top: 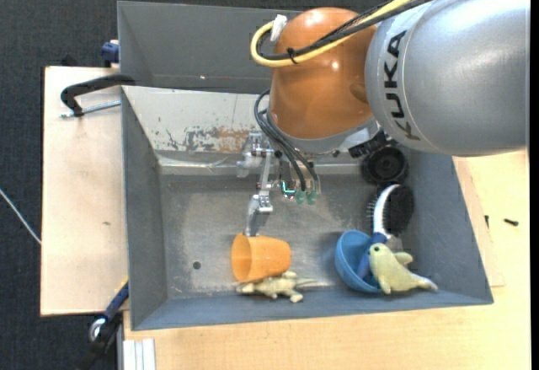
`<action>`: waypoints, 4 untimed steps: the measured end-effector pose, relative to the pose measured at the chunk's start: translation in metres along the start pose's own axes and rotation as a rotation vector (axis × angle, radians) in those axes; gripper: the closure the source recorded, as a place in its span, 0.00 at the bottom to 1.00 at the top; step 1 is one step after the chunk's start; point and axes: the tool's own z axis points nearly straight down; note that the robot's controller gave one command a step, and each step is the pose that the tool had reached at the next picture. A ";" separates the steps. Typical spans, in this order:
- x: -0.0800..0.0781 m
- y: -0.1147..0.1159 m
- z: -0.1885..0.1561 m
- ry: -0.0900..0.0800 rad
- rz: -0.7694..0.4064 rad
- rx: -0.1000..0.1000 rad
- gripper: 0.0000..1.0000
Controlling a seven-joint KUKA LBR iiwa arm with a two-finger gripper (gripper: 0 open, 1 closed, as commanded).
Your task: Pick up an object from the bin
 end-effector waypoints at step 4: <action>0.016 -0.022 0.143 -0.017 0.119 -0.005 1.00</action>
Offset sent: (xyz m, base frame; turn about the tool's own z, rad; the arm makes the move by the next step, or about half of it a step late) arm -0.0317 -0.0326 -0.1022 0.1705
